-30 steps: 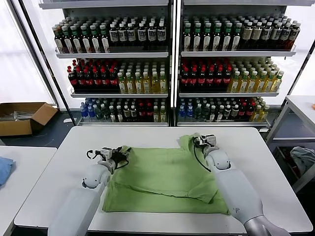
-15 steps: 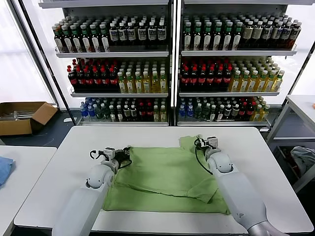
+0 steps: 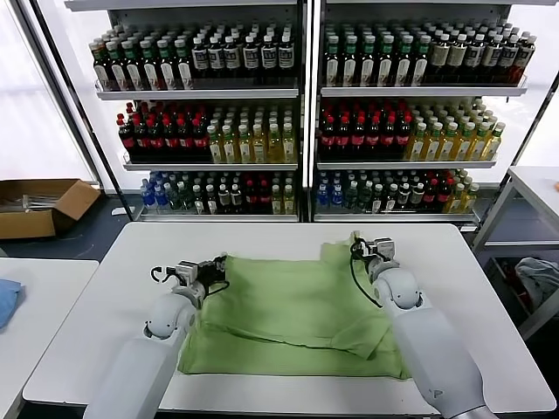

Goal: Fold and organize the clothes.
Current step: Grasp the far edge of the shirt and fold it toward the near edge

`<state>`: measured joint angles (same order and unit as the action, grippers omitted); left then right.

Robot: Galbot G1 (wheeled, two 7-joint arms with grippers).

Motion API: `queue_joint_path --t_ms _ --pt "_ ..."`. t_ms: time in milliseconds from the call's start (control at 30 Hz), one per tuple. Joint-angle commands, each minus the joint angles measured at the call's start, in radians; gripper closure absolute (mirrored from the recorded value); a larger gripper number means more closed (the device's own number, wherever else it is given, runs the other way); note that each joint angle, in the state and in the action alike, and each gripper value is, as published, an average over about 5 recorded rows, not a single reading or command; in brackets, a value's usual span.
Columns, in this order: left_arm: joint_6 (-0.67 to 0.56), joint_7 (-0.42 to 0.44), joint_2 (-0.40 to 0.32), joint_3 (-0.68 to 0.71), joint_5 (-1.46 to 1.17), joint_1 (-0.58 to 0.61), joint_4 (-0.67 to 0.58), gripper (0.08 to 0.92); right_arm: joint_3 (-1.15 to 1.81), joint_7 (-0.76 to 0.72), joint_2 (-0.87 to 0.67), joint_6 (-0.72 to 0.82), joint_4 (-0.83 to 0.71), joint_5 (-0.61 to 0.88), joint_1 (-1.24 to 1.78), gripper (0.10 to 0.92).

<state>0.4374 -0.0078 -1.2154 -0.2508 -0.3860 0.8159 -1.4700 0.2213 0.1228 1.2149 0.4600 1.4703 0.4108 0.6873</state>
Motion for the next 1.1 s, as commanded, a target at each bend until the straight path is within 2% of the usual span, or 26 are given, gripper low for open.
queue_joint_path --t_ms 33,333,667,1100 --pt "-0.045 0.0 0.047 -0.04 0.003 0.11 -0.184 0.914 0.038 0.015 -0.028 -0.01 0.263 -0.007 0.116 0.919" --pt "-0.05 0.011 0.067 -0.097 0.048 0.306 -0.338 0.914 0.123 0.058 -0.055 -0.001 0.458 -0.06 0.412 0.919" --pt "-0.075 0.028 0.058 -0.137 0.105 0.454 -0.399 0.914 0.185 0.081 -0.005 -0.003 0.557 -0.123 0.624 0.919" --pt "-0.099 0.05 0.036 -0.155 0.136 0.536 -0.415 0.914 0.173 0.103 0.033 -0.011 0.592 -0.21 0.758 0.919"
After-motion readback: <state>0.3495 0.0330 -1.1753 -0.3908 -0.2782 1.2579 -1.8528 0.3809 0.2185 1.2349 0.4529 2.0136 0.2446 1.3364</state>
